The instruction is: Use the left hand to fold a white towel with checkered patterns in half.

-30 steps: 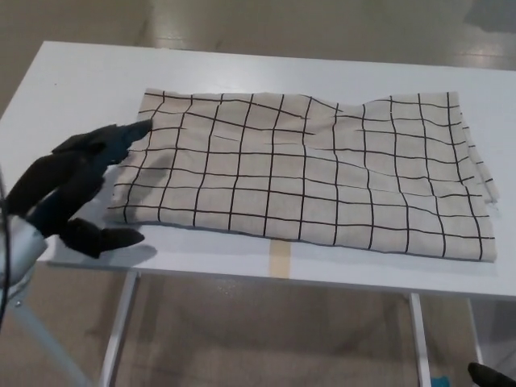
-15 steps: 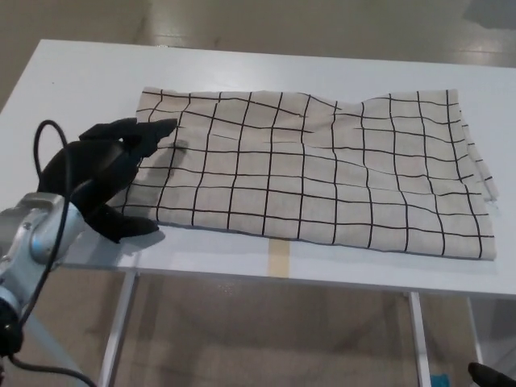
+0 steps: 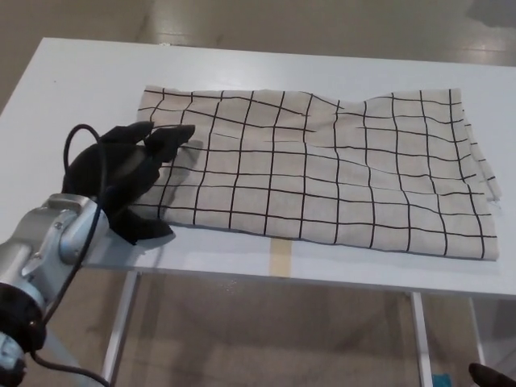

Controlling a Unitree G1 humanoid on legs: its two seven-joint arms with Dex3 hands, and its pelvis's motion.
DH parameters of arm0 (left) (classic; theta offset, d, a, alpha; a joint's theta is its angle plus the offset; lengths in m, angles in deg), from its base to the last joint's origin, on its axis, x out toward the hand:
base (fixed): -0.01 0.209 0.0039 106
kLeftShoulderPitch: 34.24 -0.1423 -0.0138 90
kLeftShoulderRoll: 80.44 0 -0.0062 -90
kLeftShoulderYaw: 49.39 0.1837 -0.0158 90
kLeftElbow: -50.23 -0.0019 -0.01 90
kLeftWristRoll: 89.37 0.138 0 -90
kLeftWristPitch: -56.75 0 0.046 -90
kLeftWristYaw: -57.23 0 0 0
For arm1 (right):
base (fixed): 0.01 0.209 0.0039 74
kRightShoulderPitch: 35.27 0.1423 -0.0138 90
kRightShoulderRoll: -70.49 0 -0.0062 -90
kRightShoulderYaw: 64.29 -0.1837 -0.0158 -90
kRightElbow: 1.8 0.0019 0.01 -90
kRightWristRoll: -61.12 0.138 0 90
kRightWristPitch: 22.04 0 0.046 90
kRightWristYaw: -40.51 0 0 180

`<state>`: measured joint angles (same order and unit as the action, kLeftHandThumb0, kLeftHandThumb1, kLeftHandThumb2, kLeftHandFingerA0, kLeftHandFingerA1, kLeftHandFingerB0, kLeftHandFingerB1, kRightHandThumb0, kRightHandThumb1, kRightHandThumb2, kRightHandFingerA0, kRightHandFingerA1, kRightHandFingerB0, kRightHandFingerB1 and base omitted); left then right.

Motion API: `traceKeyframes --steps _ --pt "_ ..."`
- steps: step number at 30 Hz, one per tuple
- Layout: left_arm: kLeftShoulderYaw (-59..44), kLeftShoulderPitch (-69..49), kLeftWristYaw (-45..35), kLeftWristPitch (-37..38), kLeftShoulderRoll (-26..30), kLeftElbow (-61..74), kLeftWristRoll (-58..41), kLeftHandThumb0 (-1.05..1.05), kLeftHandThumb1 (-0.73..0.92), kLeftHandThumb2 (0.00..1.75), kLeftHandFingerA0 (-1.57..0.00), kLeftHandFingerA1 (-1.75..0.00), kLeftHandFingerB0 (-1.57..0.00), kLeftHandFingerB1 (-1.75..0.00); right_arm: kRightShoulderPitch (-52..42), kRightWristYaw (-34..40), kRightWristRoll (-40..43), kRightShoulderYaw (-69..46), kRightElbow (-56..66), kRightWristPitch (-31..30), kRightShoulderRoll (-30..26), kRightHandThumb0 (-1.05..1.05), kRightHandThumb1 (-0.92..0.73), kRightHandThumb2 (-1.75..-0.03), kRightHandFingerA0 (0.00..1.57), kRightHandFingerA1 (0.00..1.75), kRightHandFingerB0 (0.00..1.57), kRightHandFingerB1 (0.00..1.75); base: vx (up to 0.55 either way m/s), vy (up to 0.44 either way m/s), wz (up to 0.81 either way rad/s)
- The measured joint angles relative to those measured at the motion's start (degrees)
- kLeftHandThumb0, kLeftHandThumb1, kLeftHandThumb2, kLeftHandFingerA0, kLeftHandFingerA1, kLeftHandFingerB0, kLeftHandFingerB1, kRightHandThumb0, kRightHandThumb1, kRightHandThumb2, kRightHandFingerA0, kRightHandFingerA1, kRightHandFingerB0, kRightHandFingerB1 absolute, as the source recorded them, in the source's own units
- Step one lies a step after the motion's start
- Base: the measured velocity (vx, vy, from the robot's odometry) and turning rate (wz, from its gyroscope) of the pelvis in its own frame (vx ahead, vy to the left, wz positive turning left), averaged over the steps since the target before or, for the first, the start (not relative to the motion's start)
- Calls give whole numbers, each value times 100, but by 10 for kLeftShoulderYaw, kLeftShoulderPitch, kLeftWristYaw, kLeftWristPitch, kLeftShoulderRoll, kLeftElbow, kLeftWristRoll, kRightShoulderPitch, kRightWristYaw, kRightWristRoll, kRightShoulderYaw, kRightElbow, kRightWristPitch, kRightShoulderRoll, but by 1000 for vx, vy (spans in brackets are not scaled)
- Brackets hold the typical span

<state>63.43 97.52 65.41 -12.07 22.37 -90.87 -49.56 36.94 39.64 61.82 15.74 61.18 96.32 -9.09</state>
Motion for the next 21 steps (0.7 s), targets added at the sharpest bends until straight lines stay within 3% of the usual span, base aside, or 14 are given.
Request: traceKeyframes --steps 21 --pt "33 47 4 -46 -48 -67 7 -55 35 75 0 -18 0 -23 -5 0 6 -4 25 -1 7 -42 -72 -61 43 59 45 50 0 0 0"
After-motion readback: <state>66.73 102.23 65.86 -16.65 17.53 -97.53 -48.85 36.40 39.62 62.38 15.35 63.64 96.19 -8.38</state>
